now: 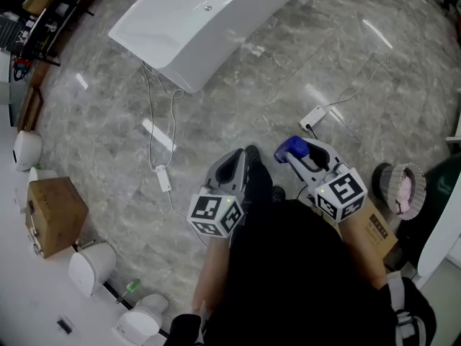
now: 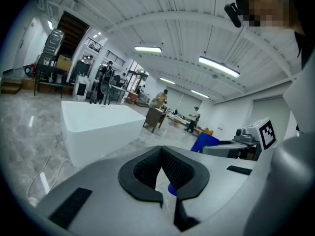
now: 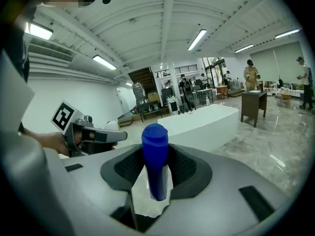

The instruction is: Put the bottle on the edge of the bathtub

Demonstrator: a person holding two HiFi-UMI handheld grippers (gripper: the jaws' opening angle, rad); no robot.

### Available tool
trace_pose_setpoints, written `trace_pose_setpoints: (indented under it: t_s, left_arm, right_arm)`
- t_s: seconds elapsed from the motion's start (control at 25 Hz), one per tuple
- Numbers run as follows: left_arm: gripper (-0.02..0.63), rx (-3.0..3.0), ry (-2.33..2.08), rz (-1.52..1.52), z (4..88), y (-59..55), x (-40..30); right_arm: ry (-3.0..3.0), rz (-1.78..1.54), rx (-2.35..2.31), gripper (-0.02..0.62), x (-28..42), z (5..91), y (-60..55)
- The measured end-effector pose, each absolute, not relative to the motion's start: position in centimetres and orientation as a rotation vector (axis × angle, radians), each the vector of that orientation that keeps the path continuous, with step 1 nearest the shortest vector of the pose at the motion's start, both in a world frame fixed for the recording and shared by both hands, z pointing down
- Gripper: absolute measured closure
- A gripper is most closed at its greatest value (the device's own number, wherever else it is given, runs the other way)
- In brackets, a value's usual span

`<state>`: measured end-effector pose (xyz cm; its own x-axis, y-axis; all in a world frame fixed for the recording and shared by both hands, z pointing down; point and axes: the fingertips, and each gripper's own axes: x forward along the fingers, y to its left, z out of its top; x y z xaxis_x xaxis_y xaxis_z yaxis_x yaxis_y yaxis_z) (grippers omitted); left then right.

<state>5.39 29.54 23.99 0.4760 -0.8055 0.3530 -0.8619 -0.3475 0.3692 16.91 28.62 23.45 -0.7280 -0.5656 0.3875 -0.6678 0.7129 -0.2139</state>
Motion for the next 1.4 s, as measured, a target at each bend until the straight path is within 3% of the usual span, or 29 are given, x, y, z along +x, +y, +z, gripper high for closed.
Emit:
trace_pose_setpoints:
  t_s: [0.52,1.12,1.4]
  left_arm:
    - [0.595,2.281,-1.362,0.093,22.5,14.1,-1.2]
    - [0.595,2.083,-1.523,0.067,24.2,4.7,-3.3]
    - [0.595,1.931,-1.672,-0.001,23.8,-3.7,-0.8]
  right_arm:
    - [-2.628,0.393,0.956,0.443,10.1,20.8,14.5]
    - [-2.643,0.424,0.688,0.443,7.6,23.2,1.2]
    - [-2.612,0.393,0.432,0.443,8.7,25.9,-8.9]
